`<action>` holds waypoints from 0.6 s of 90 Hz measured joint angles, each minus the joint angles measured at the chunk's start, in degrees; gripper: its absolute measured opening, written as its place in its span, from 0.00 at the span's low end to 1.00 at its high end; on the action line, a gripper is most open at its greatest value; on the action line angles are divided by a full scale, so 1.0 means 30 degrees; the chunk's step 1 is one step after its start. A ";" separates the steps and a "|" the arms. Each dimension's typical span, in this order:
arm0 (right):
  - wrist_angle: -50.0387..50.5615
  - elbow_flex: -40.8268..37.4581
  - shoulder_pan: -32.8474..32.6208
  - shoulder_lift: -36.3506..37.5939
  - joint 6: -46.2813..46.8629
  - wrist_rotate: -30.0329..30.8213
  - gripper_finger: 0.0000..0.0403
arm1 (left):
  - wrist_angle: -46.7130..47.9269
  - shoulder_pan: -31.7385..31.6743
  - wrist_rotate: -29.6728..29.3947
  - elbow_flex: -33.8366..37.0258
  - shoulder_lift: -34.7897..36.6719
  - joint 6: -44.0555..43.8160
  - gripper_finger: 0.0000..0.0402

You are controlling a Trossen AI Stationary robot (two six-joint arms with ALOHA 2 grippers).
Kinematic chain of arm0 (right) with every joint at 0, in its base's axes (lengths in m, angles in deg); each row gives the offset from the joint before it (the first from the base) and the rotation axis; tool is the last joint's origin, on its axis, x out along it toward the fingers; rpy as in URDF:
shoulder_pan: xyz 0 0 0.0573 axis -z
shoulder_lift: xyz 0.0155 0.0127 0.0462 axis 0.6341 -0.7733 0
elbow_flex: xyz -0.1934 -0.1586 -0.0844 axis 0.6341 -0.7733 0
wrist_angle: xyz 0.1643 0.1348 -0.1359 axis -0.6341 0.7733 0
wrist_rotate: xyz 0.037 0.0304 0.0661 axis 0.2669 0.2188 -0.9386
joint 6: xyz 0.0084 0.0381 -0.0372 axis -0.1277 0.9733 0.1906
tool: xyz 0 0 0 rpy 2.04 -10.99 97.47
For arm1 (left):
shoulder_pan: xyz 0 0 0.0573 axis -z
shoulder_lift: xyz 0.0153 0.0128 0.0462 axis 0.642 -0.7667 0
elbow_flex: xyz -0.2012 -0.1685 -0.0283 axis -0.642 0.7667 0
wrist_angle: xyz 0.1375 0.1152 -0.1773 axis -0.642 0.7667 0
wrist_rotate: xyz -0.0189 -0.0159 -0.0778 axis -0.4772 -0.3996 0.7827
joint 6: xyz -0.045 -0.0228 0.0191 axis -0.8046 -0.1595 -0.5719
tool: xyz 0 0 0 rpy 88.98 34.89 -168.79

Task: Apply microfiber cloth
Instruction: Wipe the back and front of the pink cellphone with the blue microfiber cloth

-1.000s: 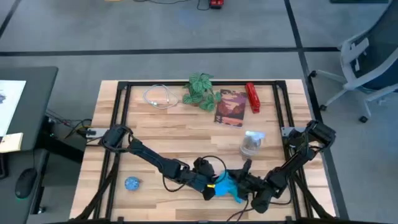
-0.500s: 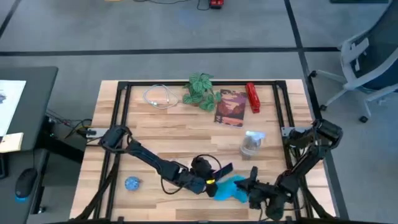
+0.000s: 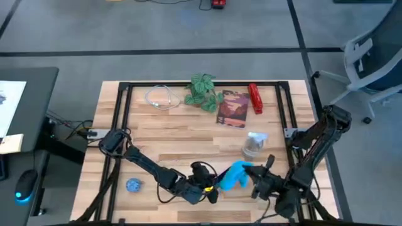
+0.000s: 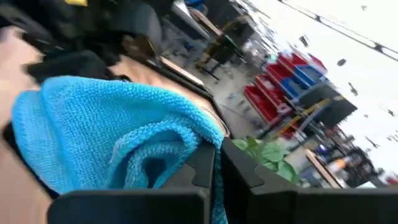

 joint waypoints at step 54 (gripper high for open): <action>-0.2374 0.1156 0.1304 -0.5668 -0.4840 -0.0922 0.00 | -0.2567 0.0185 -0.0951 0.0111 -0.0131 0.2363 0.02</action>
